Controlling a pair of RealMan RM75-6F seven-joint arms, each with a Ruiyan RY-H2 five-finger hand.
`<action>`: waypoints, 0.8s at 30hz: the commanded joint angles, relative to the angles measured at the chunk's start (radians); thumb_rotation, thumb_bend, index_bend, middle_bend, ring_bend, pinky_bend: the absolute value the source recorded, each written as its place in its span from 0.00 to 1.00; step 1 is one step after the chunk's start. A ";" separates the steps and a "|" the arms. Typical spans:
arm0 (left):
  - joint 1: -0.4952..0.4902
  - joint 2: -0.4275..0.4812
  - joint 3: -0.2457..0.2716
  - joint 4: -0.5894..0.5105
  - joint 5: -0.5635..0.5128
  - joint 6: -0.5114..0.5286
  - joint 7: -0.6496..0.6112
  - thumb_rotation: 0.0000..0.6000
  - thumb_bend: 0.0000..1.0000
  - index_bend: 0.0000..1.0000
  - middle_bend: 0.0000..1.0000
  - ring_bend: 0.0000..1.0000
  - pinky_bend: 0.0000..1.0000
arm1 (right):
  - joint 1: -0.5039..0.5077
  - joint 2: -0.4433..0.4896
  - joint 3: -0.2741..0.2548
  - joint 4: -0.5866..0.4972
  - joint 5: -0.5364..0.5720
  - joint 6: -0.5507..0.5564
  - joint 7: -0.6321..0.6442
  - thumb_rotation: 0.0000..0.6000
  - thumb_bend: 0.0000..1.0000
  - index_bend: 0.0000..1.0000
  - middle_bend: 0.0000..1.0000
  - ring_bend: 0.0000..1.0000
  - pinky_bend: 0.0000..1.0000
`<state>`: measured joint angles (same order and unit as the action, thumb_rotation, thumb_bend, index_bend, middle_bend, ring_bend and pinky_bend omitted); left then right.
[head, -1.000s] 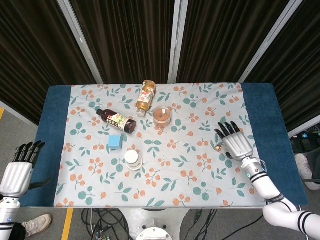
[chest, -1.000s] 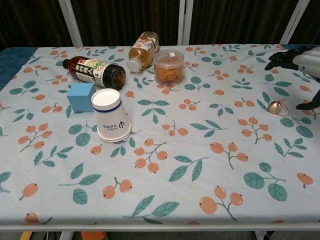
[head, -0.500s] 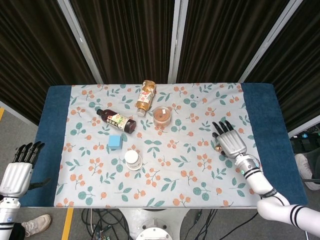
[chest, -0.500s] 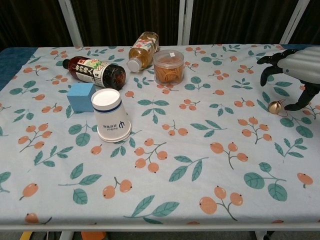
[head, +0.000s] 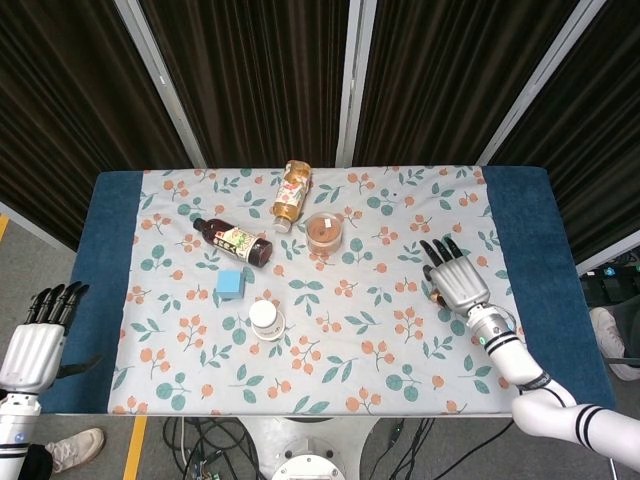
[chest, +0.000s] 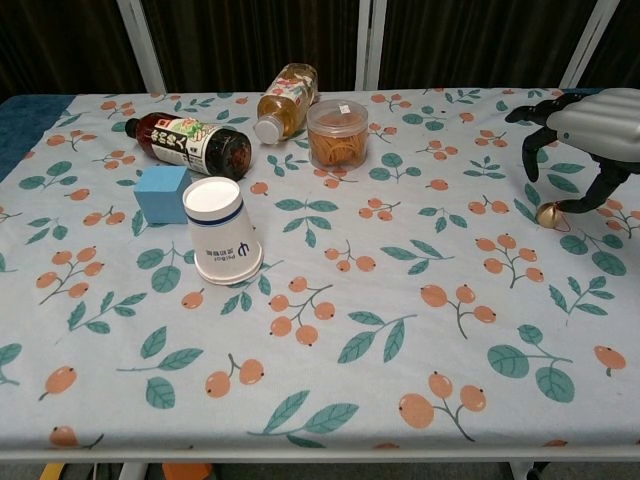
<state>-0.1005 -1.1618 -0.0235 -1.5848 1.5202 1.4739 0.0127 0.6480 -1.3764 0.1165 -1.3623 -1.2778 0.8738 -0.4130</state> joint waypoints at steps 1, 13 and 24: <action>0.000 0.001 0.000 -0.001 0.000 0.001 0.000 1.00 0.00 0.04 0.05 0.00 0.05 | 0.004 -0.003 -0.004 0.002 0.006 -0.004 -0.005 1.00 0.15 0.45 0.05 0.00 0.00; -0.002 0.002 0.002 -0.003 -0.001 -0.007 0.000 1.00 0.00 0.04 0.05 0.00 0.05 | 0.011 -0.009 -0.016 0.010 0.032 -0.005 -0.021 1.00 0.18 0.49 0.07 0.00 0.00; -0.001 0.002 0.002 0.000 -0.003 -0.006 -0.002 1.00 0.00 0.04 0.05 0.00 0.05 | 0.020 -0.015 -0.024 0.017 0.050 -0.013 -0.024 1.00 0.19 0.50 0.09 0.00 0.00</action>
<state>-0.1012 -1.1603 -0.0213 -1.5843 1.5168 1.4677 0.0106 0.6675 -1.3911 0.0930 -1.3457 -1.2271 0.8614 -0.4370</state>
